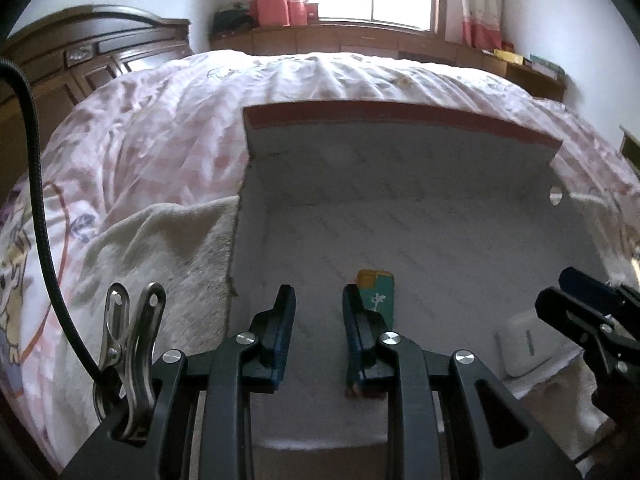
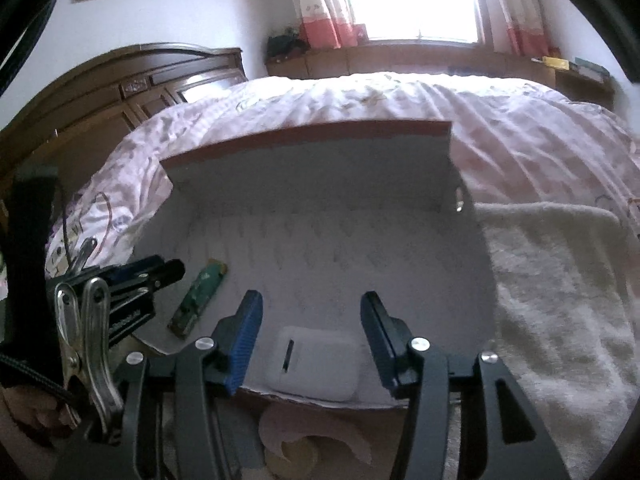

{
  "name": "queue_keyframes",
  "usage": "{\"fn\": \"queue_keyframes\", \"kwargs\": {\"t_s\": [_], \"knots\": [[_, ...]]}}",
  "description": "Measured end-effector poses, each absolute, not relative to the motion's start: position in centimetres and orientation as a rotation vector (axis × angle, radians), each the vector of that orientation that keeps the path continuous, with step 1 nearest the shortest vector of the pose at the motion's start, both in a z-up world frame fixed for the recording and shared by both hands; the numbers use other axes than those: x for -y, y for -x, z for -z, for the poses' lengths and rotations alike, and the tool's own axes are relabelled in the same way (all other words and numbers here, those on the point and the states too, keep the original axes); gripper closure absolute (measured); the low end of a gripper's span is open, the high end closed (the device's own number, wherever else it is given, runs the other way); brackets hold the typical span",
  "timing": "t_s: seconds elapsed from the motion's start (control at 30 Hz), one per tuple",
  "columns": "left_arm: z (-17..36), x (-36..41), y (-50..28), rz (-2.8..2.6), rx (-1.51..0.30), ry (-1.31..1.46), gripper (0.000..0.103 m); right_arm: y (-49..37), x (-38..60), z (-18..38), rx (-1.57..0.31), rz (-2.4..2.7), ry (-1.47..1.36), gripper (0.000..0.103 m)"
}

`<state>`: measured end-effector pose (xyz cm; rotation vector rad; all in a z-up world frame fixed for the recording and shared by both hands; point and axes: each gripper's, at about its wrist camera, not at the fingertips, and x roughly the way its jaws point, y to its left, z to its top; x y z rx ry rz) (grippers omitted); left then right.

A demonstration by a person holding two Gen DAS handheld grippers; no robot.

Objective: Organize rigid objects
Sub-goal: 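Lower the lighter and case into the box and open both tools, then withdraw both open tools from the box back toward the items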

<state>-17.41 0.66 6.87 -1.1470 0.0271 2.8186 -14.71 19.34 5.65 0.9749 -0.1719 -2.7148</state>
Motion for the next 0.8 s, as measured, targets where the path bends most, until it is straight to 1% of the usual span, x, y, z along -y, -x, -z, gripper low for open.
{"fn": "queue_keyframes", "kwargs": {"t_s": [0.07,0.1,0.3,0.8], "knots": [[-7.5,-0.4,16.8,-2.814,0.008,1.140,0.078,14.3,-19.4,-6.1,0.171,2.717,-0.958,0.042],[-7.7,-0.4,16.6,-2.814,0.011,1.137,0.078,14.0,-19.4,-6.3,0.169,2.721,-0.948,0.042],[-8.9,-0.8,14.2,-2.809,-0.015,1.106,0.078,12.7,-19.4,-7.4,0.165,2.715,-0.931,0.041],[-9.7,-0.9,8.0,-2.785,0.003,1.108,0.078,6.7,-20.4,-8.5,0.158,2.732,-0.933,0.041]]}}
